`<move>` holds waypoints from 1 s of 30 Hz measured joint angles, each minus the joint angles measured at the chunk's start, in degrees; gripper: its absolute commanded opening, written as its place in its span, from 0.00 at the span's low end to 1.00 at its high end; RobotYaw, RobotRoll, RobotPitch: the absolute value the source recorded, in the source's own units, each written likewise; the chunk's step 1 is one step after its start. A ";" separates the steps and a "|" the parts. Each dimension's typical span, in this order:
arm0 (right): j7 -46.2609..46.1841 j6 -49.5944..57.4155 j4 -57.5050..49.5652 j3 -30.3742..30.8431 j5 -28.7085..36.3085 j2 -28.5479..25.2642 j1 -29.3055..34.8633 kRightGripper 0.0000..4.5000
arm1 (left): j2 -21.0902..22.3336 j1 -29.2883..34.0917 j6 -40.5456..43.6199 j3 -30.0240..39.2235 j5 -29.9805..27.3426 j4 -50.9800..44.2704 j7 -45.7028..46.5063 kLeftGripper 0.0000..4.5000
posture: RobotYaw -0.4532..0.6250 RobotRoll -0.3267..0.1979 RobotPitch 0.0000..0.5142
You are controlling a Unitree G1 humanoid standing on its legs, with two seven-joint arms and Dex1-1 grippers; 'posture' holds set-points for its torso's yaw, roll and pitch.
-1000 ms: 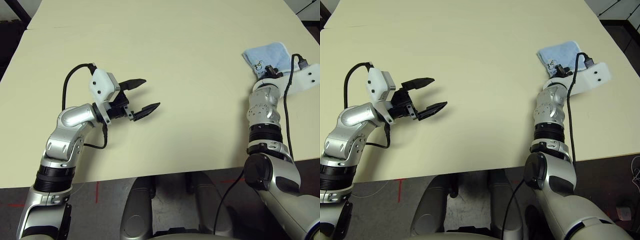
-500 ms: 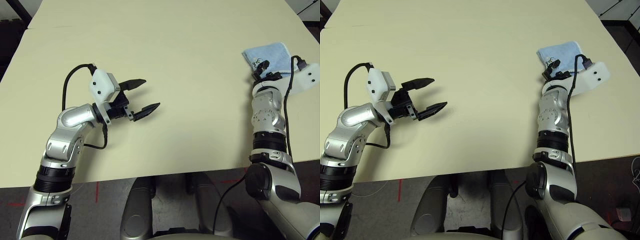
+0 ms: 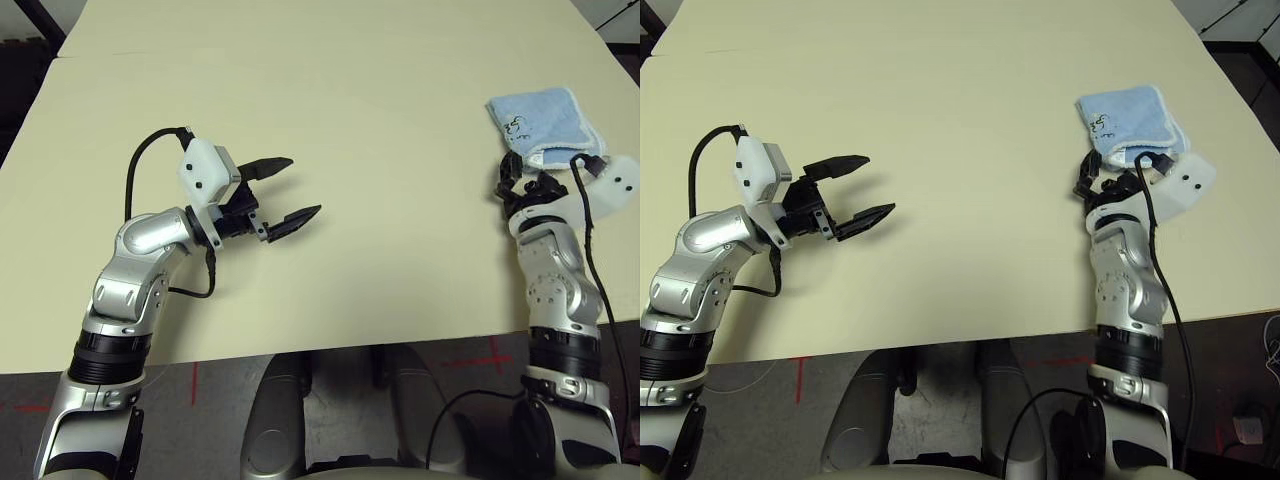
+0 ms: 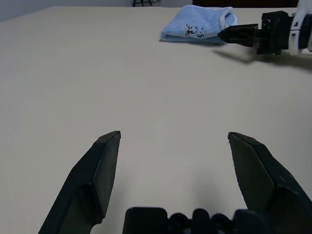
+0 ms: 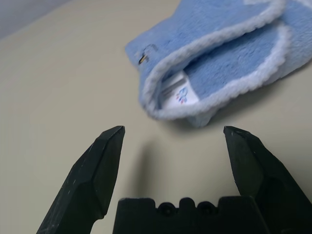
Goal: Fold the towel and set it aside.
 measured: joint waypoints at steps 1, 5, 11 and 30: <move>1.01 0.92 -1.36 0.42 0.39 -0.41 1.16 0.98 | -0.02 -0.14 -0.09 -0.01 0.00 0.00 -0.01 1.00 | 0.39 0.62 0.61; 5.57 4.24 -5.88 2.56 2.11 -2.23 4.23 0.98 | -0.07 -0.29 -0.16 0.04 -0.01 0.13 0.00 1.00 | 0.39 0.62 0.60; 12.57 5.31 -8.43 8.88 1.20 -3.99 3.48 0.98 | -2.71 -1.20 1.29 0.86 -0.47 0.34 2.87 1.00 | 0.39 0.62 0.59; 19.95 -20.63 29.03 16.02 -17.64 -4.68 -25.57 0.98 | -10.32 -7.66 -0.09 10.36 5.98 12.31 28.81 1.00 | 0.42 0.62 0.54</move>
